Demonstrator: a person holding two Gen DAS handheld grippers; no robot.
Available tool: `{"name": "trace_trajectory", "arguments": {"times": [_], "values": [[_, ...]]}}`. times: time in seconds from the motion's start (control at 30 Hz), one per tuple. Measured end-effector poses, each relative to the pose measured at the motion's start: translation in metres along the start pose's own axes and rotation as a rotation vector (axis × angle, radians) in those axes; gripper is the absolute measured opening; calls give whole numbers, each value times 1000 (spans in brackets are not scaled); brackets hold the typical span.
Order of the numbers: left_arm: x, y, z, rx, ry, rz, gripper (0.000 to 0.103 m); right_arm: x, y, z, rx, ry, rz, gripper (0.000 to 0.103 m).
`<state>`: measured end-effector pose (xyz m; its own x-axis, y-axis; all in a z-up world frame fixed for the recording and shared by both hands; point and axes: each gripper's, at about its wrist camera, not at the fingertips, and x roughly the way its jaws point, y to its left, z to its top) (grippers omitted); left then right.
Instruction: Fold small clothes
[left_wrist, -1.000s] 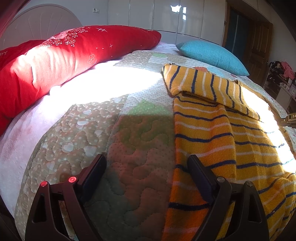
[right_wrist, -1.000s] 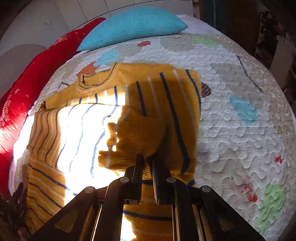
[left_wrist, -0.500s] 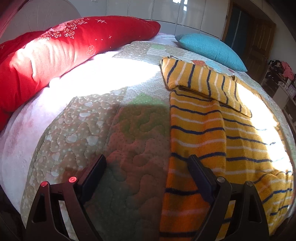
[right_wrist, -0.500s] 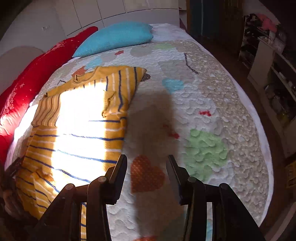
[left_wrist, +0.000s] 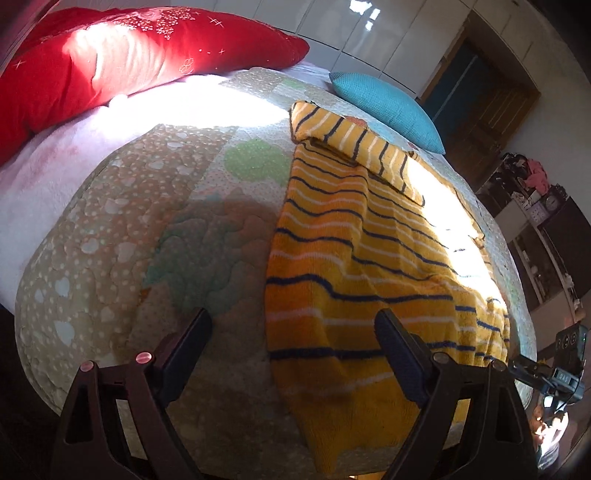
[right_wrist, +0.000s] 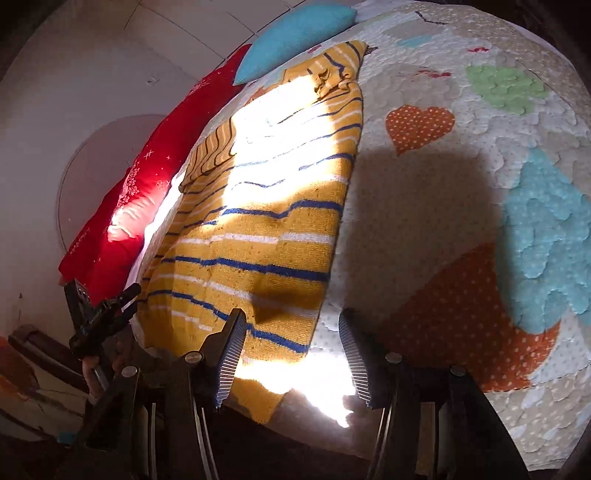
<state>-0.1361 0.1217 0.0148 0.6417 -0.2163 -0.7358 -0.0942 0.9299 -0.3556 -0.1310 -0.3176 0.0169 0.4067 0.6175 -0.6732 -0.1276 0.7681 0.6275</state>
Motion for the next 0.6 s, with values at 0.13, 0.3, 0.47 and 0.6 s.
{"name": "trace_trajectory", "arguments": {"times": [0.13, 0.3, 0.47, 0.6], "values": [[3, -18, -14, 46, 20, -50, 89, 11, 2, -3, 57, -14, 78, 62], [-2, -26, -26, 74, 18, -61, 63, 13, -1, -18, 122, -24, 170, 62], [-8, -5, -29, -30, 54, -178, 46, 28, 1, -38, 158, 20, 244, 62], [-4, 7, -25, -122, 73, -257, 48, 33, 3, -36, 167, 24, 254, 62]]}}
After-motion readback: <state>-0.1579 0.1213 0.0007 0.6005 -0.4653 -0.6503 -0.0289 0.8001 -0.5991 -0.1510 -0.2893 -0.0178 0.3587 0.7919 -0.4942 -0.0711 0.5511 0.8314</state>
